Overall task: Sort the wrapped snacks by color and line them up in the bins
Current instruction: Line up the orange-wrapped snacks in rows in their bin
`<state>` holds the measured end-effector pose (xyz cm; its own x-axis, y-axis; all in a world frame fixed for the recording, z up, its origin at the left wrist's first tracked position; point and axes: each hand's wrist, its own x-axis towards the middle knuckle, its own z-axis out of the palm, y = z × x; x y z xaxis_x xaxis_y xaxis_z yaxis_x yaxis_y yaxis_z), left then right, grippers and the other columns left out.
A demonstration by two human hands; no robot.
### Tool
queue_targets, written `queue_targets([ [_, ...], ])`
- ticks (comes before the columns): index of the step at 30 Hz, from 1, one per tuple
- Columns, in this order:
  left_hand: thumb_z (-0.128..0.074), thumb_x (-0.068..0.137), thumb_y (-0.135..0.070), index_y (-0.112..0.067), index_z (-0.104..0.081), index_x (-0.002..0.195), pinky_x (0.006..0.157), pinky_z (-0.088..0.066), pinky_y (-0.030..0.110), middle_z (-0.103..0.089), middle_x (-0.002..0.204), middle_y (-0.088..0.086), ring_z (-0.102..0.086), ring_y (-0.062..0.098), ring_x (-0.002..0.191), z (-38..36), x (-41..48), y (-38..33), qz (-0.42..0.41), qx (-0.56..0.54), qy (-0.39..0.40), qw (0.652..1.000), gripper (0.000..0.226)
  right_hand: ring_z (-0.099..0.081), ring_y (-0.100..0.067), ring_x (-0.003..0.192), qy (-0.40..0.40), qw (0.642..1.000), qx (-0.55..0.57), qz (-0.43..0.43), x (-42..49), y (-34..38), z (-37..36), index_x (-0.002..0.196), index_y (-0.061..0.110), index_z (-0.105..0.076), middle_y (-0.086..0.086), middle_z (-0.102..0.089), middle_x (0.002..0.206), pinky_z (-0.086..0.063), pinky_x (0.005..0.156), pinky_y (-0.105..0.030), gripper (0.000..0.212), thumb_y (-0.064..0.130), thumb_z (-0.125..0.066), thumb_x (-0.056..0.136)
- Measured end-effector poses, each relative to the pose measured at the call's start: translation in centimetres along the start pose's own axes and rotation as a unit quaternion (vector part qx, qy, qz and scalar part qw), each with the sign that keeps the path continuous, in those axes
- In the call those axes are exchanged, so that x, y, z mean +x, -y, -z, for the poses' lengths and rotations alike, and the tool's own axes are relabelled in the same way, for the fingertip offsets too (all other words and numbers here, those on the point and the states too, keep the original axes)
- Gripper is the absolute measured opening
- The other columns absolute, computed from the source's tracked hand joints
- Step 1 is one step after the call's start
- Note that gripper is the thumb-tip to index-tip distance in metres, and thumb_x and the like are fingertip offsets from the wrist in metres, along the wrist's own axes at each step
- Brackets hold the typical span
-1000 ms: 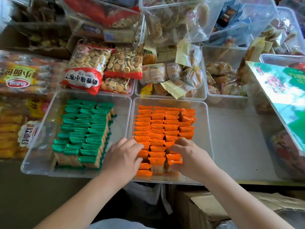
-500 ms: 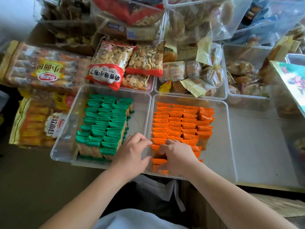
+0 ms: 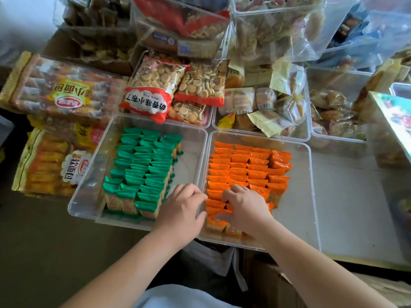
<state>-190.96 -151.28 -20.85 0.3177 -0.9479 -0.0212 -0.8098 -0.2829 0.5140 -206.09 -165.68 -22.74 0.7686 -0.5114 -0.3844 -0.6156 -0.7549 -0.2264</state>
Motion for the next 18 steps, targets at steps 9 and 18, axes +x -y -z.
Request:
queue_targets([
  [9,-0.088,0.078,-0.021,-0.02,-0.075,0.097,0.076,-0.057,0.036,-0.064,0.103,-0.009,-0.056,0.019,0.099,-1.5,0.0,-0.9,-0.059,0.039,0.001,0.997,0.023,-0.057,-0.015,0.112,-0.013,0.992,0.093,-0.083,-3.2,-4.5,1.9,0.122,0.035,-0.067,0.013,-0.059,0.114,-0.053,0.082,-0.033,0.039,0.051,-0.076,0.088],
  [18,-0.074,0.092,-0.03,-0.02,-0.06,0.118,0.092,-0.05,0.045,-0.046,0.119,-0.001,-0.048,0.023,0.115,-3.7,4.6,-5.0,-0.071,0.17,0.255,0.949,0.031,-0.062,-0.02,0.096,0.043,0.984,0.111,-0.134,-4.6,-7.7,1.5,0.116,0.028,-0.068,0.007,-0.053,0.109,-0.056,0.08,-0.034,0.034,0.037,-0.08,0.086],
])
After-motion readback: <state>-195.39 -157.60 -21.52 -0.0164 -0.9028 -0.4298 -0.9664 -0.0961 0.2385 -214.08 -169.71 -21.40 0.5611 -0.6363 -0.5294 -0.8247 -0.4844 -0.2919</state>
